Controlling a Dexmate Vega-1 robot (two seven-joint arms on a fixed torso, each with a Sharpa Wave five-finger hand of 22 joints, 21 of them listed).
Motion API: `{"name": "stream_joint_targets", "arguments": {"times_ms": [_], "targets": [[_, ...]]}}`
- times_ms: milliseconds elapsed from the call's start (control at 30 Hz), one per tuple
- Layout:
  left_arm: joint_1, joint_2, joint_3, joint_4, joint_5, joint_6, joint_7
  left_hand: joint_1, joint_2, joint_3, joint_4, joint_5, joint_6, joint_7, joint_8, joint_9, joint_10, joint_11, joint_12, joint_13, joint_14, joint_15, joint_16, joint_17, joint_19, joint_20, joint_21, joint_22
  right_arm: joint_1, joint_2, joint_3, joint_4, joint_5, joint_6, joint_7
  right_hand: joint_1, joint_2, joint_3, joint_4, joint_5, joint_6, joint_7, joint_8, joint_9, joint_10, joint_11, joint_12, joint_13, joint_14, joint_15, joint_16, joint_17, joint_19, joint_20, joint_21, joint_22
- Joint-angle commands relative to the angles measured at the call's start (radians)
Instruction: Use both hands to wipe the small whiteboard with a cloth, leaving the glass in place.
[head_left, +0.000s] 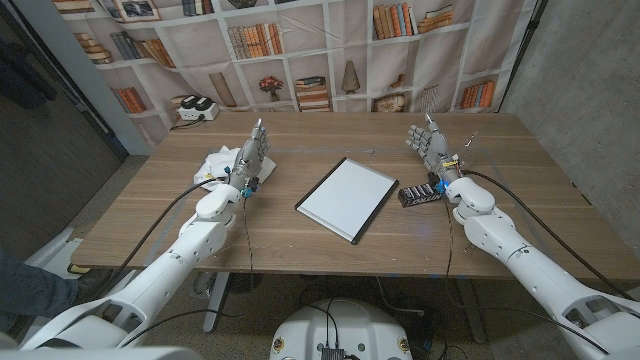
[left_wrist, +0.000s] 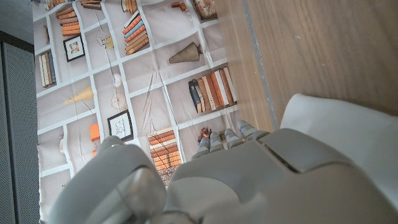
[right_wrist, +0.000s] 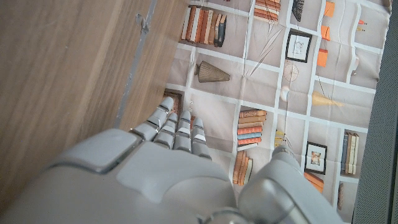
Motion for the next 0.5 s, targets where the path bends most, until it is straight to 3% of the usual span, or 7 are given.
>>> {"name": "stream_joint_targets", "arguments": {"times_ms": [33, 500], "targets": [[0.004, -0.024, -0.007, 0.035, -0.015, -0.053, -0.028, 0.016, 0.004, -0.001, 0.001, 0.005, 0.013, 0.0, 0.012, 0.005, 0.013, -0.003, 0.012, 0.003, 0.016, -0.002, 0.012, 0.001, 0.0, -0.013, 0.003, 0.003, 0.001, -0.003, -0.008, -0.02, -0.013, -0.008, -0.01, 0.01, -0.001, 0.006, 0.0, 0.006, 0.009, -0.004, 0.007, 0.005, 0.012, -0.002, 0.004, 0.001, 0.006, 0.003, 0.005, 0.005, 0.013, -0.03, 0.005, 0.003], [0.036, 0.065, 0.003, -0.091, 0.094, 0.018, 0.092, 0.053, 0.021, 0.008, -0.017, 0.009, 0.064, 0.003, 0.024, 0.005, 0.054, 0.001, 0.021, 0.003, 0.058, -0.003, 0.018, 0.0, 0.023, -0.003, -0.001, 0.003, -0.022, -0.013, -0.012, -0.057, -0.056, 0.036, -0.031, 0.009, -0.001, 0.004, 0.0, 0.007, 0.01, -0.007, 0.004, 0.005, 0.018, -0.005, 0.004, -0.002, 0.009, 0.002, 0.003, 0.005, 0.017, -0.029, 0.0, 0.003]]}}
